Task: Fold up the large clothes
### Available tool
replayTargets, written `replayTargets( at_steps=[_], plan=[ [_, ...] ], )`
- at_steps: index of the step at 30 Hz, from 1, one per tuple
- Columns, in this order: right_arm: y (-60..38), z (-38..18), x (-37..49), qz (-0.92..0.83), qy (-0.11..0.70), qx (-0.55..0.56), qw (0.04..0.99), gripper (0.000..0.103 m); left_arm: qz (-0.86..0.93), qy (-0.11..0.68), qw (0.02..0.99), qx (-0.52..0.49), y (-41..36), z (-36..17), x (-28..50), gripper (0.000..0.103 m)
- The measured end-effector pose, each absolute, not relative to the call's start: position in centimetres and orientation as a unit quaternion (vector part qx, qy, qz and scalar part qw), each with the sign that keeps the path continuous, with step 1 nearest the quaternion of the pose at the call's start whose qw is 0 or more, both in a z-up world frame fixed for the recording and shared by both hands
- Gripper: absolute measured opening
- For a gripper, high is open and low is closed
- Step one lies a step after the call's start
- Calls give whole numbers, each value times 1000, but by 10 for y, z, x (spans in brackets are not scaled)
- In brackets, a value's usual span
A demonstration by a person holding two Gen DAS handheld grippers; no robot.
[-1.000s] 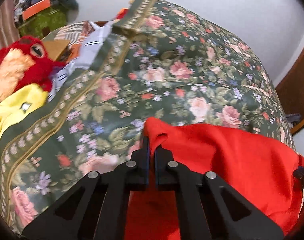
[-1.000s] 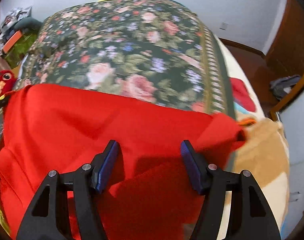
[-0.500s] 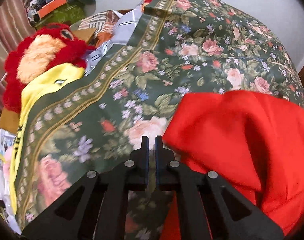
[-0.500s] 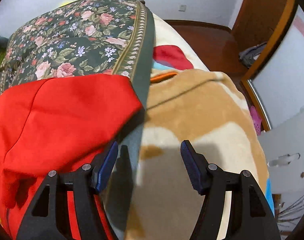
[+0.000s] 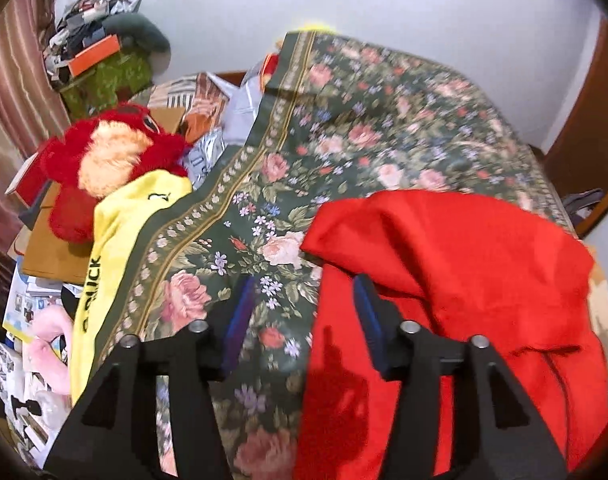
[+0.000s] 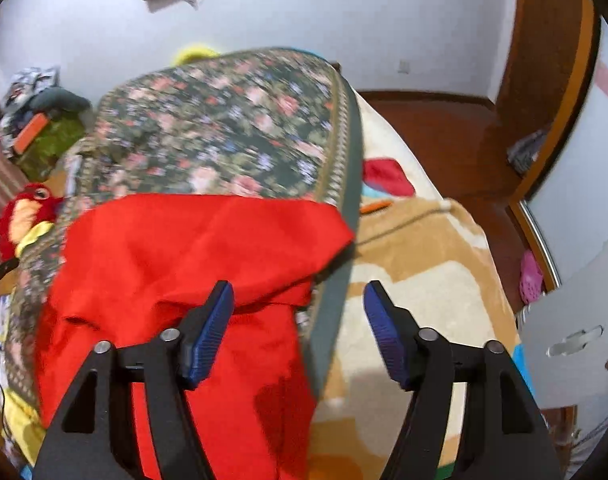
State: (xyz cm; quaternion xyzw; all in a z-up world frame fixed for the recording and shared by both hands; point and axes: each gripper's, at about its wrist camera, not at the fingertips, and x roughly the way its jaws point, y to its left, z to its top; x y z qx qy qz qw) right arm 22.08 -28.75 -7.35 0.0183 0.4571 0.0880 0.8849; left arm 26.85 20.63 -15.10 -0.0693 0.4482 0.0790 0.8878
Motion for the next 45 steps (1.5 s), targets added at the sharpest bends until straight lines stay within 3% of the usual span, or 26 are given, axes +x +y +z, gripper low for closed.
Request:
replayTargets(
  at_steps=[3, 8, 25, 35, 37, 38, 39, 41, 43, 45],
  plan=[
    [-281, -61, 203, 105, 438, 9, 893, 75, 66, 440, 892, -76, 204, -137, 248, 65],
    [-279, -57, 175, 121, 436, -1, 892, 75, 60, 438, 893, -83, 204, -134, 209, 71],
    [-290, -145, 115, 120, 551, 62, 824, 75, 17, 566, 802, -188, 201, -260, 101, 71],
    [-305, -166, 100, 128, 556, 156, 806, 75, 4, 576, 788, -215, 187, -285, 79, 71],
    [-304, -167, 99, 134, 552, 161, 807, 74, -1, 577, 788, -215, 181, -287, 80, 65],
    [-305, -167, 98, 142, 550, 166, 806, 68, -9, 579, 786, -216, 178, -289, 82, 51],
    [-303, -167, 98, 148, 549, 170, 805, 60, -11, 584, 782, -218, 176, -291, 83, 44],
    [-301, -165, 99, 153, 546, 170, 806, 49, 5, 584, 786, -202, 171, -290, 86, 37],
    [-299, -161, 99, 156, 542, 162, 810, 30, 12, 584, 790, -188, 168, -286, 90, 30],
    [-297, -157, 101, 159, 536, 152, 815, 22, 8, 575, 797, -186, 166, -277, 92, 14]
  ],
)
